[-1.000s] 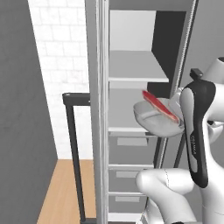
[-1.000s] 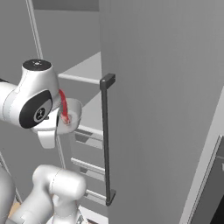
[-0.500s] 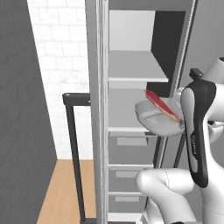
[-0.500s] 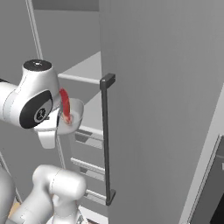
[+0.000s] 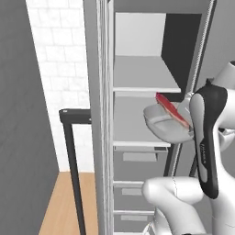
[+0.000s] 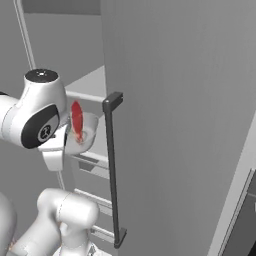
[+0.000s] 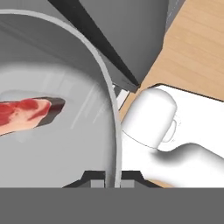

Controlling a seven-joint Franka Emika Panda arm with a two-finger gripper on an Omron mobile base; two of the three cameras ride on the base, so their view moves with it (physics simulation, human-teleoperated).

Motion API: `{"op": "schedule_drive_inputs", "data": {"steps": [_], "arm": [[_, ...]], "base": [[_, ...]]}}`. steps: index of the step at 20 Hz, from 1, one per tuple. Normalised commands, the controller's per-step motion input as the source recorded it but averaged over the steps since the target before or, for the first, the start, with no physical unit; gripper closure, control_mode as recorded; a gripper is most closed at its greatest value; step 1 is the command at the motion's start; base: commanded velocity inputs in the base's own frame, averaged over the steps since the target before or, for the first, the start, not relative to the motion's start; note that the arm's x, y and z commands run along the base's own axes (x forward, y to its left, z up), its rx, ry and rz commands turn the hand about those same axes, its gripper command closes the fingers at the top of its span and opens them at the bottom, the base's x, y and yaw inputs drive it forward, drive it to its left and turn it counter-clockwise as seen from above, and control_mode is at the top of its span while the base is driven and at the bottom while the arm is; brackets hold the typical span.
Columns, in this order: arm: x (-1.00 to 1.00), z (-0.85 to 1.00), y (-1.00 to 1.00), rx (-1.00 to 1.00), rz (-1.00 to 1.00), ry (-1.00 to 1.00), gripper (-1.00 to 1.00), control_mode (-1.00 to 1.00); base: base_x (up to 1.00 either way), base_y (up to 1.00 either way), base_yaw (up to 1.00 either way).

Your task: Take the meat container that has the steak and place it on the second highest rack of the freezer. Then take the vegetable container that has the mushroom and corn and place it on the highest rack of the freezer.

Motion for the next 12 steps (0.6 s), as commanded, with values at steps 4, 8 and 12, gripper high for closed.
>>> {"op": "schedule_drive_inputs", "data": {"steps": [4,8,12], "arm": [[0.00,0.00,0.00,0.00,0.00,0.00,1.00,1.00],[0.00,0.00,0.00,0.00,0.00,0.00,1.00,1.00],[0.00,0.00,0.00,0.00,0.00,0.00,1.00,1.00]], "base": [[0.70,0.00,0.09],[0.32,0.14,0.03],[0.18,0.21,0.01]]}}
